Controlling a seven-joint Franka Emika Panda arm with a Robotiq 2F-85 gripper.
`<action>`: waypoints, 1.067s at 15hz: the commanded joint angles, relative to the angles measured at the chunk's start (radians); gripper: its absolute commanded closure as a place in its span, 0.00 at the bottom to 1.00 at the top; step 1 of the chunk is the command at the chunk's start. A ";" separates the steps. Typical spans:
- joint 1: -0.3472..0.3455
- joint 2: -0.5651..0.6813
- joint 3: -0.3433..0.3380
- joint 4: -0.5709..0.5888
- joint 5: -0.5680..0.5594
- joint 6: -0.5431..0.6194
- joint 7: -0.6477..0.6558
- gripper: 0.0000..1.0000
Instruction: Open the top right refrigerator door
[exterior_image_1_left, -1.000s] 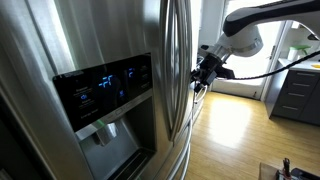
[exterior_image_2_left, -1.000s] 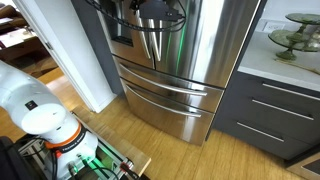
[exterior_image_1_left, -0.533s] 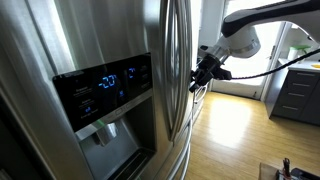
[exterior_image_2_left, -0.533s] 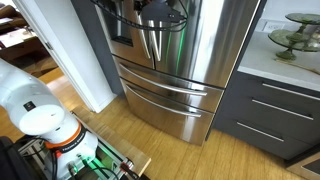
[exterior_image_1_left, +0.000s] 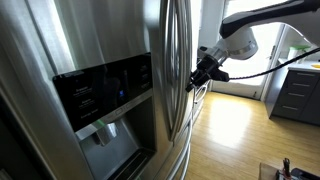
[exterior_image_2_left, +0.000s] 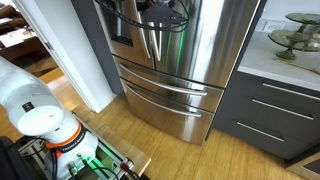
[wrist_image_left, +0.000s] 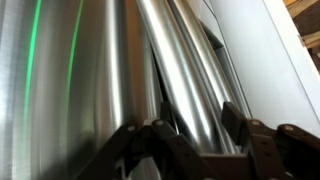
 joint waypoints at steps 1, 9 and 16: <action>-0.017 -0.005 0.033 -0.029 0.051 -0.017 -0.018 0.10; -0.033 0.000 0.040 -0.031 0.077 -0.042 -0.039 0.55; -0.051 0.006 0.046 -0.016 0.044 -0.065 -0.017 0.94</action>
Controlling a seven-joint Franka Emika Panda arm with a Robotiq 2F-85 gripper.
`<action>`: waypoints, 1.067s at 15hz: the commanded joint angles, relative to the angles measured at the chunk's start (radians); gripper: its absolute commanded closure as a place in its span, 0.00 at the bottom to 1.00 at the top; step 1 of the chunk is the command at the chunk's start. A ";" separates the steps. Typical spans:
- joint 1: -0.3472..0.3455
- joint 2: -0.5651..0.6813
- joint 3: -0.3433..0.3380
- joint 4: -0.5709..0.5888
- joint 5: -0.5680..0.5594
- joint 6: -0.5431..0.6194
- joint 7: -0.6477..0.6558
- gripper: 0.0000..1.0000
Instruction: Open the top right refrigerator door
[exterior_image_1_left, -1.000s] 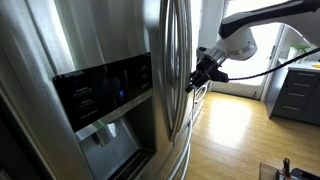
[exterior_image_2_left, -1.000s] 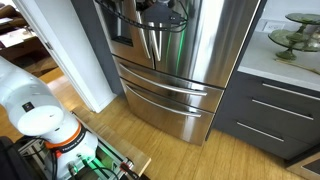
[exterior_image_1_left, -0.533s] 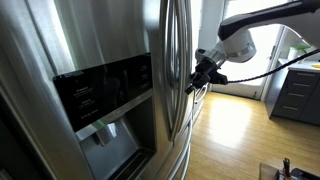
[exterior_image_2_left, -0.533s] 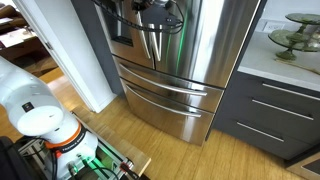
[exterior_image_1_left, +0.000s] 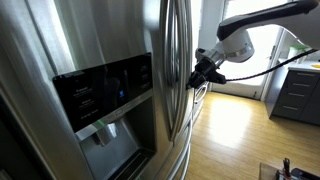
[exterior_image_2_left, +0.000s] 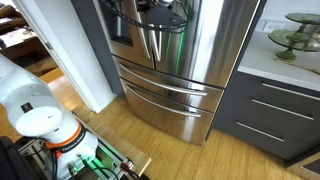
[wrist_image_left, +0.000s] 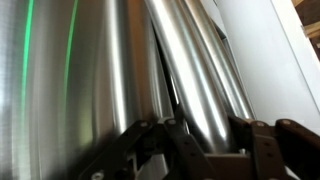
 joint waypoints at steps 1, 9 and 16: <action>-0.021 -0.024 0.016 -0.016 -0.031 -0.070 0.019 0.93; -0.053 -0.105 -0.003 -0.051 -0.116 -0.138 0.058 0.93; -0.116 -0.165 -0.022 -0.102 -0.209 -0.195 0.046 0.93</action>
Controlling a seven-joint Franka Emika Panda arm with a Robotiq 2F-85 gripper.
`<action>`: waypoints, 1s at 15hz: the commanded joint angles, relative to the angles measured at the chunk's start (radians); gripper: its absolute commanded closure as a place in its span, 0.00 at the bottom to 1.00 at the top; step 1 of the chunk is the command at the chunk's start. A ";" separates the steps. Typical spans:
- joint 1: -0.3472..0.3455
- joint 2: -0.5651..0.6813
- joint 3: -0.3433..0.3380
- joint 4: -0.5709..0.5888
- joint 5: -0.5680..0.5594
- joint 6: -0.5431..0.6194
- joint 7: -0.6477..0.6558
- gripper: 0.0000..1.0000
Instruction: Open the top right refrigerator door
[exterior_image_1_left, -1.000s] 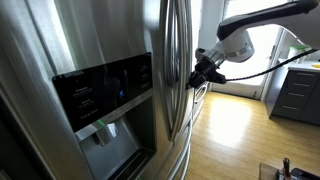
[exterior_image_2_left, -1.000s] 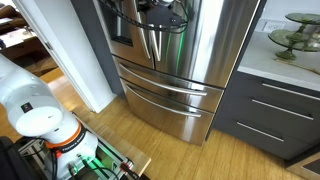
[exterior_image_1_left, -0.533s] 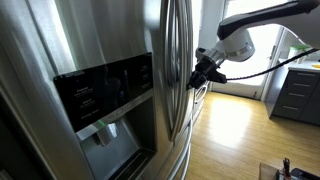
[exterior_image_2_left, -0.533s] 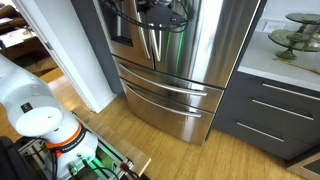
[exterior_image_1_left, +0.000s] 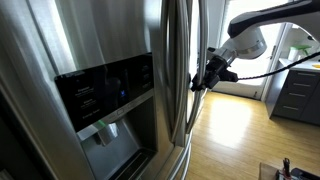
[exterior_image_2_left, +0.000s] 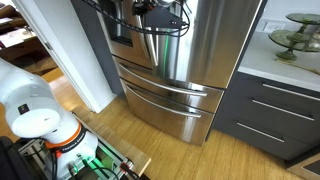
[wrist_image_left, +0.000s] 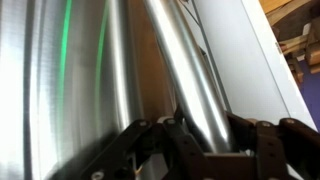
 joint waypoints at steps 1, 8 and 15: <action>-0.055 -0.114 -0.011 -0.073 -0.130 -0.073 0.075 0.93; -0.112 -0.192 -0.063 -0.089 -0.233 -0.104 0.039 0.92; -0.114 -0.161 -0.148 -0.035 -0.284 -0.251 -0.021 0.46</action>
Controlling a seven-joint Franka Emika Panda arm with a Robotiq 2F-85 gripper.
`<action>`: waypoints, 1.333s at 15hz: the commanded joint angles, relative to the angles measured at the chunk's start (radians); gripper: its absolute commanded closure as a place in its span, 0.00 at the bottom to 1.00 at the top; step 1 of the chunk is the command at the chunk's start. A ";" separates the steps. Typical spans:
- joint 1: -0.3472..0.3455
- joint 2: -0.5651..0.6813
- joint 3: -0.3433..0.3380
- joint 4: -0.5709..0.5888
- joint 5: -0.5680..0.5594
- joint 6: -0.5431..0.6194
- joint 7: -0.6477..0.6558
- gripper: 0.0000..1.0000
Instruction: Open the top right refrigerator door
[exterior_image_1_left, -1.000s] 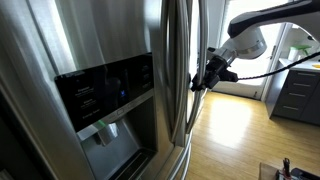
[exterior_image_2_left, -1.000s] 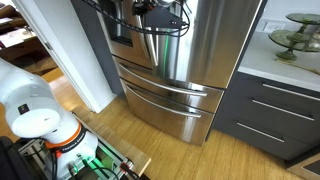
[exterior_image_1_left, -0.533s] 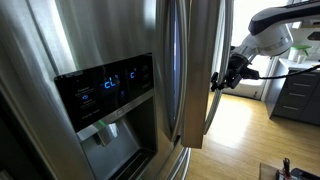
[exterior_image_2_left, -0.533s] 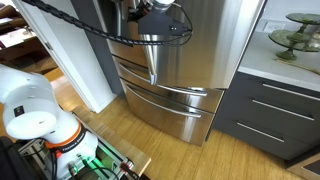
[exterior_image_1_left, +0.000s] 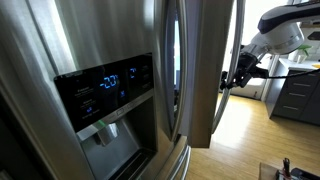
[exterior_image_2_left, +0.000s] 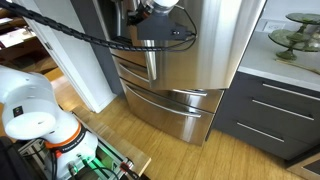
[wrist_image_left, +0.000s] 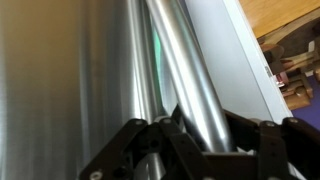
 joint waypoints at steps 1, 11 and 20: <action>-0.005 0.009 -0.046 0.063 -0.093 -0.160 0.017 0.41; -0.017 0.074 -0.112 0.212 -0.292 -0.292 -0.027 0.00; -0.034 0.053 -0.099 0.242 -0.492 -0.161 0.005 0.00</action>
